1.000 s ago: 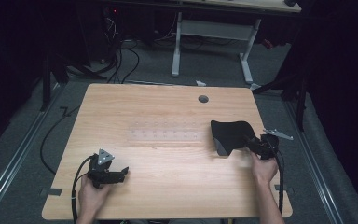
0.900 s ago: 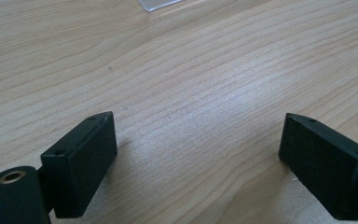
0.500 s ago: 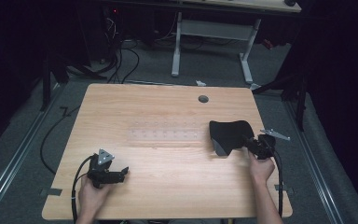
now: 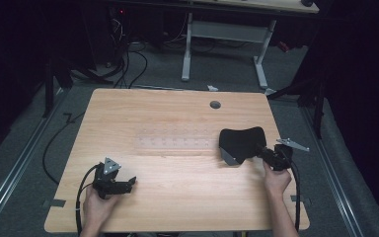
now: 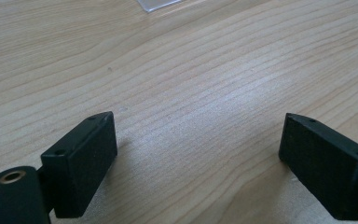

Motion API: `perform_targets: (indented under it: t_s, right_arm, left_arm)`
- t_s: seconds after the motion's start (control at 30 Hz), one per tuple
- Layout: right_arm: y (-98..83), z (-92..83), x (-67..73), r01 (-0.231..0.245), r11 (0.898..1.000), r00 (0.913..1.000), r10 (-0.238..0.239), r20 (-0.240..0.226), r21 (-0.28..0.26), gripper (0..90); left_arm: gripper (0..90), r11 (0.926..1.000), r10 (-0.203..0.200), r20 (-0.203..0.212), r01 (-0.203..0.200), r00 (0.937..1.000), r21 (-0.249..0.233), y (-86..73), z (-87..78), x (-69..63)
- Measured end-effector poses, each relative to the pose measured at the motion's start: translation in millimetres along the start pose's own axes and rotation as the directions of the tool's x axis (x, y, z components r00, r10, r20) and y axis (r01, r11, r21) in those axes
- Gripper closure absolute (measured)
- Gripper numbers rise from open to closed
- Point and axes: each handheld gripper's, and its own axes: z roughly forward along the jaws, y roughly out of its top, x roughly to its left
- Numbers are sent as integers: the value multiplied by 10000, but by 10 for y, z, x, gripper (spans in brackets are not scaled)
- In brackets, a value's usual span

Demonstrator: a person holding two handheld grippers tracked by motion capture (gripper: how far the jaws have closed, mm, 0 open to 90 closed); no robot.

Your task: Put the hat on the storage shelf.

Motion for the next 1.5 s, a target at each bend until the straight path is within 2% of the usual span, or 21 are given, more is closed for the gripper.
perform_targets:
  t_s: [0.23, 0.43, 0.8, 1.07, 1.33, 1.5]
  right_arm:
    - [-34, -50, -49, -462, 9989, 9982, 460, -374, -24, 849]
    - [-21, -202, -23, -532, 9983, 9969, 517, -595, -234, 852]
    - [-64, -327, 17, -387, 9992, 9977, 379, -555, -136, 851]
    - [-125, -568, 113, -597, 9980, 9958, 581, -708, -210, 850]
    - [-199, -650, 215, -614, 9981, 9940, 604, -909, -81, 851]
    - [-245, -671, 280, -547, 9985, 9926, 535, -1093, -80, 850]
  left_arm:
    - [116, 10000, -8, -11, 8, 10000, -5, 0, 0, -1]
    - [116, 10000, -12, 2, 12, 10000, 10, 0, 0, -1]
    - [116, 10000, -23, -4, 23, 10000, 6, 0, 1, -1]
    - [115, 10000, -21, -1, 21, 10000, 13, 1, 1, -1]
    - [114, 9999, -110, -281, 107, 9995, -108, 6, 24, -12]
    - [117, 9999, -52, -254, 49, 9997, -121, 5, 27, -14]
